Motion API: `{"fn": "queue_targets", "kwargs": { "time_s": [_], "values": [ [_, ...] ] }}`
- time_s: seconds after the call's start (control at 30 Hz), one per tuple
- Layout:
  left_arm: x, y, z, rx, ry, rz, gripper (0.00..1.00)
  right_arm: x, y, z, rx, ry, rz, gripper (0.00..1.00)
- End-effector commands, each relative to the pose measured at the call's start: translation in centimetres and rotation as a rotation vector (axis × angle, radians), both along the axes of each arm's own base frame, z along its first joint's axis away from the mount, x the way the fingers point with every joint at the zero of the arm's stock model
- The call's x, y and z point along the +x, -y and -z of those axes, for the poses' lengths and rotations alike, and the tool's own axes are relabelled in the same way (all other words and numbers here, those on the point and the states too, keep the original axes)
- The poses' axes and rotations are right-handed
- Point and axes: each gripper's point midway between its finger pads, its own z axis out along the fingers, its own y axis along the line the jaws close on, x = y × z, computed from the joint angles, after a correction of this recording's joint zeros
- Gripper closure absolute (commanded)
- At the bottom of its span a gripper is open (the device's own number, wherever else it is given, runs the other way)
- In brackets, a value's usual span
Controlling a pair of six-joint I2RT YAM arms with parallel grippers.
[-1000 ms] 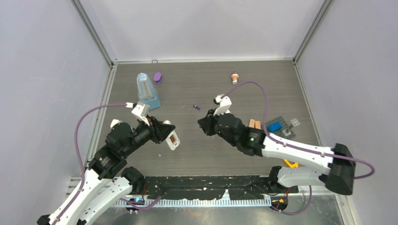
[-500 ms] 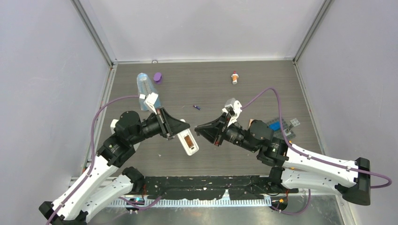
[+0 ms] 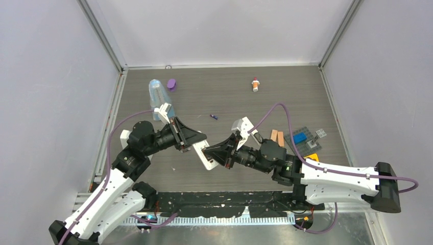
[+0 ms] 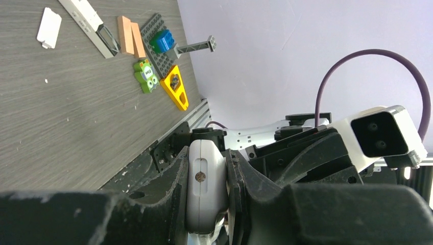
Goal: Load the batteries into the remote control
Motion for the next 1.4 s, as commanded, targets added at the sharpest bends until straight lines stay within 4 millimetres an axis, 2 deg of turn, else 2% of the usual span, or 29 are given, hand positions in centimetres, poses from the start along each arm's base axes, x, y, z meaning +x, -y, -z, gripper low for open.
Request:
{"fn": "queue_targets", "kwargs": {
  "time_s": [0.0, 0.3, 0.63, 0.87, 1.07, 1.17, 1.37],
  "values": [
    [-0.9, -0.1, -2.3, -0.081, 0.048, 0.052, 1.00, 0.8, -0.3, -1.2, 0.043, 0.055, 0.040, 0.93],
    [-1.4, -0.1, -1.7, -0.054, 0.038, 0.084, 1.00, 1.3, -0.8, 0.4, -0.009, 0.064, 0.058, 0.91],
    [-1.0, -0.2, -1.8, -0.038, 0.042, 0.075, 1.00, 1.0, -1.0, 3.1, -0.114, 0.036, 0.036, 0.87],
    [-0.4, -0.5, -1.1, -0.025, 0.028, 0.053, 1.00, 0.8, -0.9, 5.0, -0.158, -0.008, 0.029, 0.84],
    [-0.3, -0.5, -0.8, -0.018, 0.023, 0.049, 1.00, 1.1, -1.0, 5.7, -0.166, -0.043, 0.050, 0.79],
    [-0.1, -0.5, -0.1, -0.001, 0.020, 0.052, 1.00, 1.3, -1.3, 5.1, -0.164, -0.052, 0.058, 0.76],
    [0.3, -0.6, 2.8, 0.050, -0.025, 0.037, 1.00, 1.5, -1.6, 5.6, -0.177, -0.095, 0.075, 0.69]
  ]
}}
